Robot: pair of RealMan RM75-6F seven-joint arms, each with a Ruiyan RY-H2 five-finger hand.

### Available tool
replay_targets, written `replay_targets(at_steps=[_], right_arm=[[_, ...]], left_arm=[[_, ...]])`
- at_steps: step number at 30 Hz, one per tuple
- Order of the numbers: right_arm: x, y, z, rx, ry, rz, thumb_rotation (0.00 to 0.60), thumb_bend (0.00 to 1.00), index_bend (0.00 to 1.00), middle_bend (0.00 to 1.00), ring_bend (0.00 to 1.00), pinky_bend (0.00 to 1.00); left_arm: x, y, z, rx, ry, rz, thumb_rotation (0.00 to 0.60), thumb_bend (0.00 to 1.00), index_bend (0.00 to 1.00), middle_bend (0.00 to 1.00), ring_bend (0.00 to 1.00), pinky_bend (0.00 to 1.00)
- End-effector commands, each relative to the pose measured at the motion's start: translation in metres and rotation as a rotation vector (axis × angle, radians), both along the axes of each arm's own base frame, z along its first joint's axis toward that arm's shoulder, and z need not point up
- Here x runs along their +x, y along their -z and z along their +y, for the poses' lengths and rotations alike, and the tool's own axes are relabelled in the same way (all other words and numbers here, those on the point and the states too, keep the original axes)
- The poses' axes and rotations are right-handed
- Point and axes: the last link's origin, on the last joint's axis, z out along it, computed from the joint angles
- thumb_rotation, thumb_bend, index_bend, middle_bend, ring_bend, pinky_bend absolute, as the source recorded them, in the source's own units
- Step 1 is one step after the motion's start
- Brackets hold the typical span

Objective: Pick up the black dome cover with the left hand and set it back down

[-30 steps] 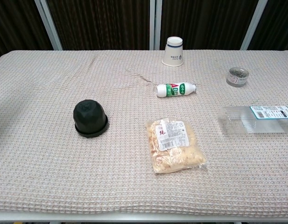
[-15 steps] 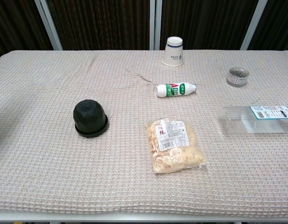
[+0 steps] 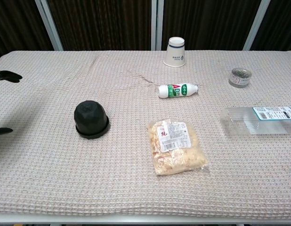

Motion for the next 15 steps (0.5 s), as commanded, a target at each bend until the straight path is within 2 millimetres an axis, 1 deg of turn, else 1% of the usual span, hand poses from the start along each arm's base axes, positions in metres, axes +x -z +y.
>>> replay_targets(at_steps=[1,8,15], right_arm=[[0.000,0.001,0.000,0.004,0.001,0.000,0.600,0.20,0.02,0.04,0.00,0.01],[-0.003,0.001,0.000,0.010,0.012,0.000,0.600,0.20,0.02,0.05,0.00,0.01],[-0.007,0.000,0.000,0.009,0.023,-0.002,0.600,0.20,0.02,0.05,0.00,0.01]], left_arm=[[0.008,0.007,0.005,-0.024,0.017,-0.024,0.600,0.00,0.11,0.11,0.06,0.18],[0.034,0.033,0.015,-0.148,0.041,-0.109,0.600,0.00,0.11,0.13,0.06,0.18],[0.055,0.059,0.025,-0.218,0.077,-0.121,0.600,0.00,0.11,0.13,0.06,0.18]])
